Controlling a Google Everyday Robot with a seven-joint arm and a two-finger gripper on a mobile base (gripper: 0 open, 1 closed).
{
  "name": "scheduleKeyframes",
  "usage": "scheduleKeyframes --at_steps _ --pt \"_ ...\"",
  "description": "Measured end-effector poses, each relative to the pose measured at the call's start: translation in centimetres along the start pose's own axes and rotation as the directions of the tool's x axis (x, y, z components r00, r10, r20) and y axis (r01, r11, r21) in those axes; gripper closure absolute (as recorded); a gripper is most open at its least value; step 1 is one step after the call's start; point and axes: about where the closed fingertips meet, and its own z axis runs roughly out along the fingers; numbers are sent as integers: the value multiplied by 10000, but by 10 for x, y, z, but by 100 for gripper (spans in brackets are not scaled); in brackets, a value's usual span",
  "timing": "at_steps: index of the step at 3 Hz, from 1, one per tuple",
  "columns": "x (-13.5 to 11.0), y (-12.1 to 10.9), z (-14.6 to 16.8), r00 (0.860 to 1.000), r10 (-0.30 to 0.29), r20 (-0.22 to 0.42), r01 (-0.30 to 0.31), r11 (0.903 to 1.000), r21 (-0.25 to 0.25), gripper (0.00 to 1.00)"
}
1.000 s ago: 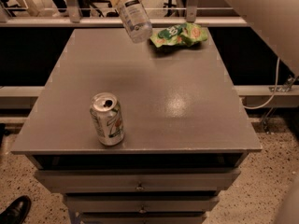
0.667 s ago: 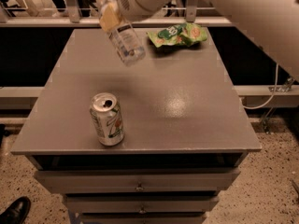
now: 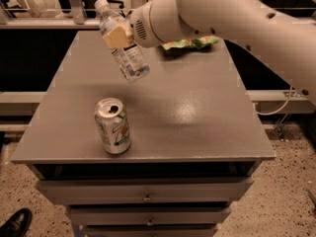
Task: Place blue plastic bottle upright
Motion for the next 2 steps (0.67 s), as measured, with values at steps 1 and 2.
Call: scheduleKeyframes --at_steps 1,2 --pt "1 -3 0 9999 -40 -115 41 9999 96 100" --pt "6 0 4 9992 -258 299 271 9986 -448 100"
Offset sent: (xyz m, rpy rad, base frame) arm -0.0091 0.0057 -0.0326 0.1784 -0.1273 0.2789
